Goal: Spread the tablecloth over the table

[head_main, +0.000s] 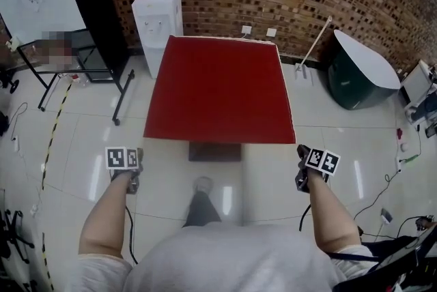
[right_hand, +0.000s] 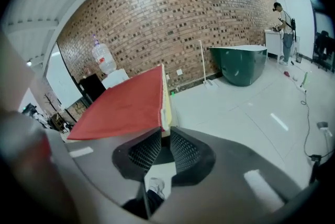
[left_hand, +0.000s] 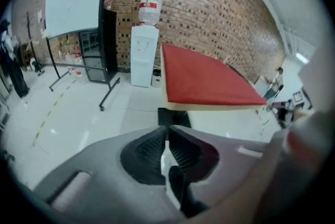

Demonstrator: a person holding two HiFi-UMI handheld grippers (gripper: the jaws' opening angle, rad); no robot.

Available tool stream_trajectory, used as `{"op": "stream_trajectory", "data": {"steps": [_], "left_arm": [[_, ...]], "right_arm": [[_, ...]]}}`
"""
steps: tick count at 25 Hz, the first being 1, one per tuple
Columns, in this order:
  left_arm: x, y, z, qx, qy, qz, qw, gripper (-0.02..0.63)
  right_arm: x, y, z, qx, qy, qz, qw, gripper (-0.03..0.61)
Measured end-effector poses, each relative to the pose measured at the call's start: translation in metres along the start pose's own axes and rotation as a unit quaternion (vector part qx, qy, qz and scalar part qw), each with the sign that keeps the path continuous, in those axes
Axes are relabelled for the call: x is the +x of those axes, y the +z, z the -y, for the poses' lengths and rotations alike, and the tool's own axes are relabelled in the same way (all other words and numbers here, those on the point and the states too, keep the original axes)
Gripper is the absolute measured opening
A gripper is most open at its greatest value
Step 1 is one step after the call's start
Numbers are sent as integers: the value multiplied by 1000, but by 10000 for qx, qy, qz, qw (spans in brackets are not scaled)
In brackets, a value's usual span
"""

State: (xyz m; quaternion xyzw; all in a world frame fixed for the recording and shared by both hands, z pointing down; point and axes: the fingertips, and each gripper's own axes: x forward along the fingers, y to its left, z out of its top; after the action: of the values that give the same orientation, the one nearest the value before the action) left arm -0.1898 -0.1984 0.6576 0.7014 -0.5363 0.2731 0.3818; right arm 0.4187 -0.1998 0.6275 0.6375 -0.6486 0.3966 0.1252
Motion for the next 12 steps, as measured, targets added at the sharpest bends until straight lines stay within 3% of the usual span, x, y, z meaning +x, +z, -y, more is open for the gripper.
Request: {"op": "stream_trajectory", "data": {"steps": [2, 5, 8, 12], "left_arm": [[-22, 8, 40, -209, -748, 309, 9965, 2], [-70, 29, 119, 40, -1834, 819, 9796, 2], [-119, 40, 201, 566, -2802, 1005, 9530, 2], [-180, 39, 294, 1380, -3774, 1305, 9063, 2]], "right_arm": [[-23, 2, -30, -123, 391, 199, 9990, 27], [-66, -2, -106, -759, 1492, 190, 9857, 2], [-124, -18, -187, -1360, 2921, -121, 9466, 0], [-195, -43, -261, -1992, 3977, -386, 8948, 0]]}}
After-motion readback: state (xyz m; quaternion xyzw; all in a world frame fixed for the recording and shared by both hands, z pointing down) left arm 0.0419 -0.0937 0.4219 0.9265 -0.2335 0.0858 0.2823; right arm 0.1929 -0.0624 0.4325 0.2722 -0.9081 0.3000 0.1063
